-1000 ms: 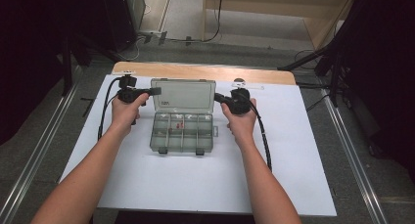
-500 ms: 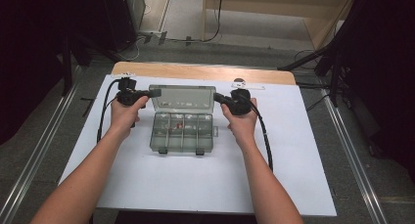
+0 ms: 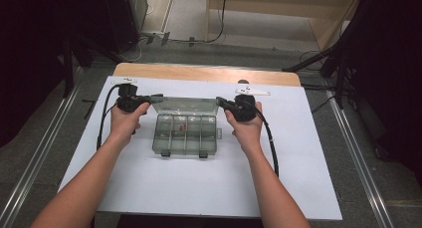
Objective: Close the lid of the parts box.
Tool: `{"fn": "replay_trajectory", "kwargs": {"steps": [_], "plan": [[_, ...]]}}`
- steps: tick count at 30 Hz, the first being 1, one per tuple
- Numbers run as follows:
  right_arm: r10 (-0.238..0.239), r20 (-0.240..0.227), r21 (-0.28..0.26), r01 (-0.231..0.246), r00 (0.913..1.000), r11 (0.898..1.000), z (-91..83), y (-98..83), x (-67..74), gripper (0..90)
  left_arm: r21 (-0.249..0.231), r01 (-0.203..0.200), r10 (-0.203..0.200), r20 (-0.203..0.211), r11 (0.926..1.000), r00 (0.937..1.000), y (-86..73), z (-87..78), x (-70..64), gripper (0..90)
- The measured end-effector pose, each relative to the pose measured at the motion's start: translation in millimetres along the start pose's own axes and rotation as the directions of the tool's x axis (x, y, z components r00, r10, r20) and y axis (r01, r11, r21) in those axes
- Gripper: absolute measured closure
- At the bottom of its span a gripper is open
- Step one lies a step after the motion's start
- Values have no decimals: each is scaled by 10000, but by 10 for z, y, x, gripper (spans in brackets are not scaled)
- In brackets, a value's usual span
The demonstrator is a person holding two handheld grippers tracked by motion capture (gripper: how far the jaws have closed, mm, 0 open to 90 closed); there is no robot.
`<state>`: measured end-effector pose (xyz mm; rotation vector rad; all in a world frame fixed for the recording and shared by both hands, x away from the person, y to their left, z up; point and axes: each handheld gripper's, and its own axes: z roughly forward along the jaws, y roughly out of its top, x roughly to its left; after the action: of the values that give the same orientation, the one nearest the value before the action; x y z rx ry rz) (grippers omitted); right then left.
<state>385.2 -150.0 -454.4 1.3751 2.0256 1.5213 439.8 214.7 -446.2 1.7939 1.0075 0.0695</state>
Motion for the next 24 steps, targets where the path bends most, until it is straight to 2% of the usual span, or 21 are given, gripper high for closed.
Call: {"fn": "replay_trajectory", "kwargs": {"steps": [11, 12, 18, 24], "plan": [[-249, -210, -134, 247, 9995, 9996, -81, -78, 104, 900, -112, -398, 399, 93, 9991, 9992, -66, -73, -142, 900], [-243, -209, -156, 239, 9995, 9996, -86, -86, 106, 900, -79, -524, 525, 79, 9986, 9986, -70, -88, -148, 900], [-207, -232, -144, 204, 9995, 9997, -116, -162, 117, 900, -155, -609, 612, 139, 9980, 9980, -111, -144, -197, 900], [-371, -267, -138, 367, 9990, 9992, -135, -217, 146, 900, -179, -767, 770, 205, 9969, 9968, -152, -166, -237, 900]]}}
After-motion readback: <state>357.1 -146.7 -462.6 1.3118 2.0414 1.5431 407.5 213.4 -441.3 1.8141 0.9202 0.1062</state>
